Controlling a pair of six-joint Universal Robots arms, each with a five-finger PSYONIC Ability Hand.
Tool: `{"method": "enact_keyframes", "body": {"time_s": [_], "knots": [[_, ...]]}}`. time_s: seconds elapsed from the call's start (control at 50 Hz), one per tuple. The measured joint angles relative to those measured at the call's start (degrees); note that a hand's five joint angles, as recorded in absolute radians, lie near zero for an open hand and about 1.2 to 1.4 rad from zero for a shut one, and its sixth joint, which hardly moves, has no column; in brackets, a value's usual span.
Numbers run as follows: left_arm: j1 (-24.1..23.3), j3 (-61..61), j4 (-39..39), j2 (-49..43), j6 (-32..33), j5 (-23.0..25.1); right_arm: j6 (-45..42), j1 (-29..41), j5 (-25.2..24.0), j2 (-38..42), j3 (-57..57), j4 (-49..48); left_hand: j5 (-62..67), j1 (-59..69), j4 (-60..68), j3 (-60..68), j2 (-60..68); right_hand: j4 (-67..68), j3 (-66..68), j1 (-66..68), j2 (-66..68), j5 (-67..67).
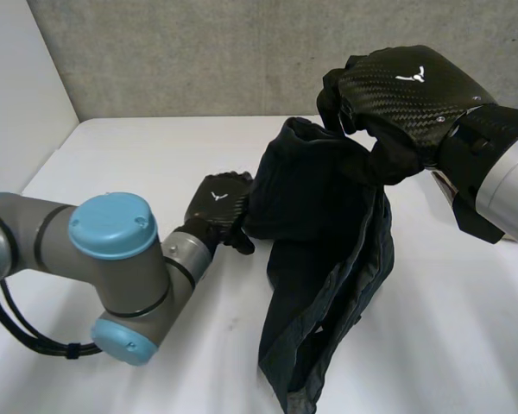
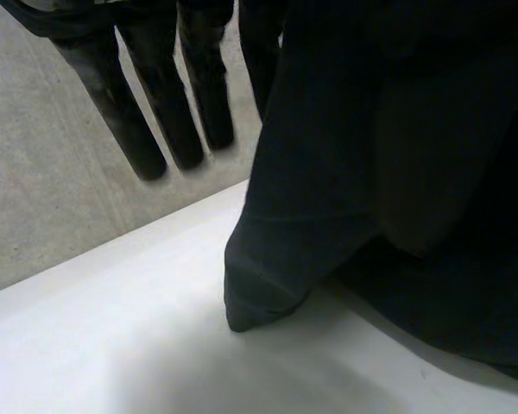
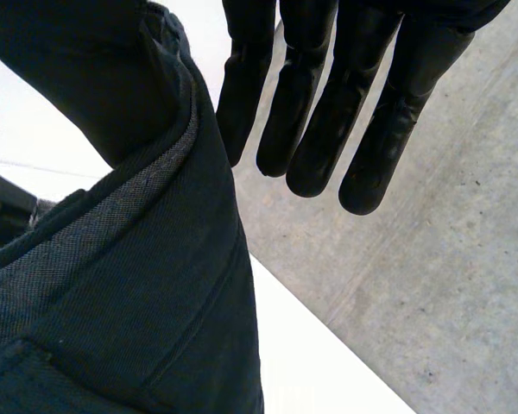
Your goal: Fold the laundry.
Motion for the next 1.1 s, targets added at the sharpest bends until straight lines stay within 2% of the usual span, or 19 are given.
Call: {"method": "enact_keyframes", "body": {"time_s": [0.08,0.12,0.24,0.34,0.46,0.56,0.66,0.76,0.86,0.88,0.9,0.94,0.98,1.1], "knots": [[-0.37,2.25,-0.26,-1.49,0.01,-2.44,0.14,-0.26,0.05,-0.56,0.1,-0.12,32.66,33.84,33.61,33.32,32.52,0.0,0.0,0.0,0.0,0.01],[-0.37,2.94,-0.35,-1.52,0.03,-4.18,0.14,-0.44,0.01,-0.67,0.2,-0.2,35.33,34.0,37.27,36.97,36.1,0.0,0.0,0.0,0.0,0.01],[-0.03,3.55,-0.53,4.58,0.52,-11.5,-0.15,-1.68,-0.09,-0.28,0.05,-0.68,35.45,34.0,38.84,38.65,37.66,0.0,0.0,0.25,0.0,0.01],[0.6,2.52,-0.64,14.02,0.85,-13.44,-0.46,-3.99,0.17,1.63,-2.0,-0.95,35.45,34.0,38.86,38.75,37.76,0.0,0.0,0.38,0.0,0.01],[1.06,1.48,-2.72,26.68,1.28,-12.06,-0.25,-6.94,0.66,5.84,-6.99,-1.19,35.45,34.0,38.92,38.78,37.81,0.0,0.0,0.71,0.0,0.01],[1.02,0.02,-8.05,36.03,2.28,-9.06,0.52,-8.87,1.34,9.01,-10.52,-2.21,35.45,34.0,39.06,38.8,37.81,0.0,0.0,0.87,0.0,0.45],[0.92,-1.99,-11.08,40.06,3.68,-7.83,1.94,-9.41,2.55,10.98,-11.38,-4.23,35.45,34.0,39.09,38.94,37.89,0.0,0.0,0.87,0.0,0.45],[0.9,-4.38,-12.08,40.25,5.92,-7.73,2.36,-9.32,2.77,12.55,-10.42,-4.89,35.45,34.0,39.1,38.97,37.9,-1.08,-0.86,0.6,-0.54,0.24],[0.86,-7.64,-12.42,38.17,8.91,-8.0,1.2,-8.97,2.7,15.16,-9.34,-2.53,35.45,34.0,39.1,38.97,37.9,-19.21,-18.98,-14.16,-19.23,-15.66],[0.79,-8.84,-12.43,37.48,9.98,-8.14,0.41,-8.82,2.79,16.1,-8.88,-1.09,35.45,34.0,39.11,38.97,37.91,-30.14,-29.82,-23.31,-30.07,-26.79],[0.7,-9.55,-12.39,37.15,10.61,-8.21,-0.01,-8.76,2.84,16.44,-8.67,-0.41,35.45,34.0,39.1,38.97,37.91,-30.14,-29.82,-23.31,-30.07,-26.79],[0.38,-11.33,-12.31,36.56,12.03,-8.31,-0.99,-8.64,2.96,17.1,-8.07,1.13,35.45,34.0,39.12,38.97,37.91,-42.57,-42.3,-33.89,-42.63,-39.94],[0.09,-12.5,-12.23,36.37,12.83,-8.35,-1.71,-8.59,3.08,17.41,-7.59,2.09,35.45,34.0,39.11,38.97,37.91,-50.3,-50.07,-40.2,-49.33,-47.17],[-0.74,-15.57,-12.06,36.73,14.14,-8.57,-2.26,-8.24,3.4,16.19,-6.0,3.77,35.45,34.0,39.11,38.97,37.91,-52.01,-52.66,-41.91,-51.93,-49.06]]}}
